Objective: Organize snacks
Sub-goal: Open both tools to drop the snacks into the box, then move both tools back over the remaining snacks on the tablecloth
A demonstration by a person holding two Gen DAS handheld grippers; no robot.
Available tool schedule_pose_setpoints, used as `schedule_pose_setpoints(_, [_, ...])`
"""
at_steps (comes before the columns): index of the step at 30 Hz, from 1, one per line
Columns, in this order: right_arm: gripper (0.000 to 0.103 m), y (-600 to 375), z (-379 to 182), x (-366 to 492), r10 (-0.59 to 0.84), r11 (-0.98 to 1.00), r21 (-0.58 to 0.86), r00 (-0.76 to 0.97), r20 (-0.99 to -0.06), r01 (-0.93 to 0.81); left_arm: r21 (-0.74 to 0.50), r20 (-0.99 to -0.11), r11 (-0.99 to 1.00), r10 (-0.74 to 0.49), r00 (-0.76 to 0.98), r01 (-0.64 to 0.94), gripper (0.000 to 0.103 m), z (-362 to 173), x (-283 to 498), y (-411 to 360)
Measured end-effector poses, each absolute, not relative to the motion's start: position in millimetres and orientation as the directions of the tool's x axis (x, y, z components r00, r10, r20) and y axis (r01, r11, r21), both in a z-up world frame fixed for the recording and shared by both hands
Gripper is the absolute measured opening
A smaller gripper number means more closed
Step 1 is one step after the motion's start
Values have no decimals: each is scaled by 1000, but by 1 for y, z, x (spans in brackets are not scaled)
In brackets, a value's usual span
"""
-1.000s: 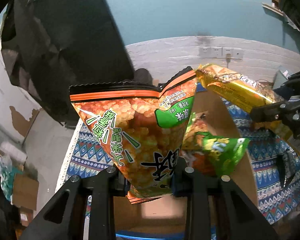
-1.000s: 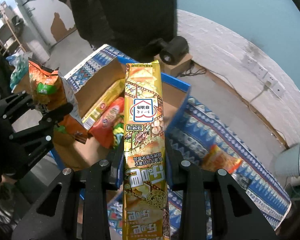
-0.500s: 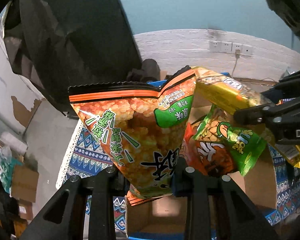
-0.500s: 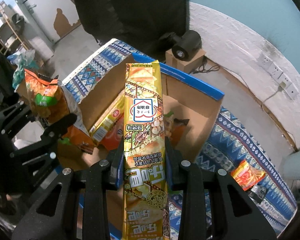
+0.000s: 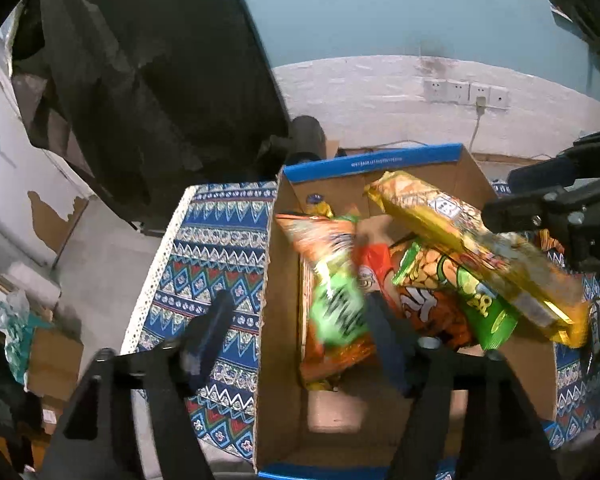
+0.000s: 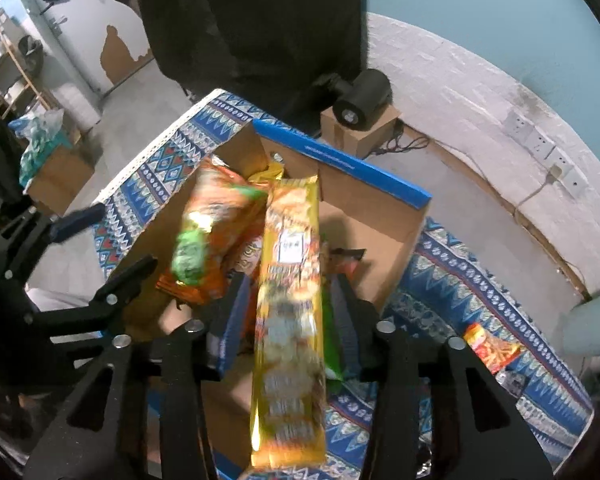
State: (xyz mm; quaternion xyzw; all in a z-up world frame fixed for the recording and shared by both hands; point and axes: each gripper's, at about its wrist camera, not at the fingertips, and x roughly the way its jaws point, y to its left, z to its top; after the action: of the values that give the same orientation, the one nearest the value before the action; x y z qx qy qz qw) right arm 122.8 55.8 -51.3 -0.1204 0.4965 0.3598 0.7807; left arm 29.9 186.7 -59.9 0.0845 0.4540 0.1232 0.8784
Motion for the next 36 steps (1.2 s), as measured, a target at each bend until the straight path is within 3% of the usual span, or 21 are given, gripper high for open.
schedule_pose_setpoints(19, [66,-37,-33,115,416,772,136,332,-847,-621,252,-769,968,192,610,13,77,-43,21,122])
schedule_pose_setpoints(29, [68,-99,-33,110,374,820,115,373,-849,-561,163,-799,983,82,596,84,77,-38,21,90])
schedule_pose_setpoints(36, [68,-141,-39,106,346,851,115,384,-856,-512,173,-798,976,58,600,136,77,-35,19,57])
